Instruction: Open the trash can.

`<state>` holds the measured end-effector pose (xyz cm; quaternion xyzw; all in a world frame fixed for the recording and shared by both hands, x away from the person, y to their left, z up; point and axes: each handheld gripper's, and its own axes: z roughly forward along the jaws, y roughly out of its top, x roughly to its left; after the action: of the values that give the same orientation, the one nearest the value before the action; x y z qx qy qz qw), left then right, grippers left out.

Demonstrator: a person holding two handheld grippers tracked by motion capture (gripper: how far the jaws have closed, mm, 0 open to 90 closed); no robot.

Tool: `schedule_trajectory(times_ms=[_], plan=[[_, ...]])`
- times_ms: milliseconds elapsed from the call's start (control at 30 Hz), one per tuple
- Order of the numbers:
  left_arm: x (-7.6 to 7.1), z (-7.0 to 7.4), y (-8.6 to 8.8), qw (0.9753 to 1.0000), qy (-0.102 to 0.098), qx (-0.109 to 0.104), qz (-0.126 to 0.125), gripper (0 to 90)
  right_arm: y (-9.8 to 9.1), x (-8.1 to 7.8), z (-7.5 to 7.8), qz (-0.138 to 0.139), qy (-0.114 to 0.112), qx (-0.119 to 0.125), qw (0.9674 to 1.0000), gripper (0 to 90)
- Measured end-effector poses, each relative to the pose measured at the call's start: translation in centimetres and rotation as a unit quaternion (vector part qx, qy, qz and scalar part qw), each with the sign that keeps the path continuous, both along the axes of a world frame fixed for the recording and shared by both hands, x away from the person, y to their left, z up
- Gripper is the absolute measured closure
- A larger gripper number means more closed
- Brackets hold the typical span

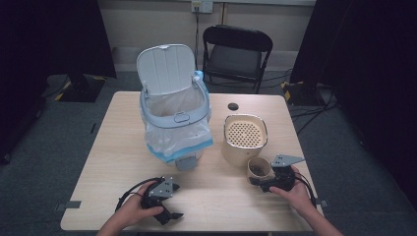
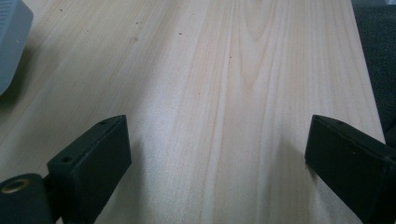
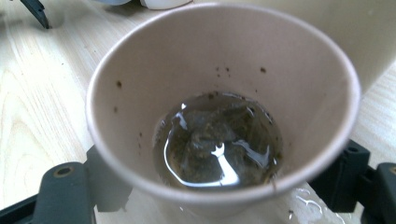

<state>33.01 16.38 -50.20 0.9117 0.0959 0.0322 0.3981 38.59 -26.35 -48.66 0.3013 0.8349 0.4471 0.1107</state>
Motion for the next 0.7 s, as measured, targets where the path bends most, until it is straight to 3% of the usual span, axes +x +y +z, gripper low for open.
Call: schedule_trajectory(times_ms=[367, 700], plan=[[0.03, 0.04, 0.01, 1.0000, 0.000, 0.003, -0.002, 6.4, 0.70, 0.38, 0.38, 0.007, -0.001, 0.012, 0.9999, 23.7], [0.00, -0.01, -0.10, 1.0000, -0.001, 0.005, -0.008, 3.6, 0.44, 0.31, 0.56, 0.006, -0.005, 0.008, 0.9999, 26.5]])
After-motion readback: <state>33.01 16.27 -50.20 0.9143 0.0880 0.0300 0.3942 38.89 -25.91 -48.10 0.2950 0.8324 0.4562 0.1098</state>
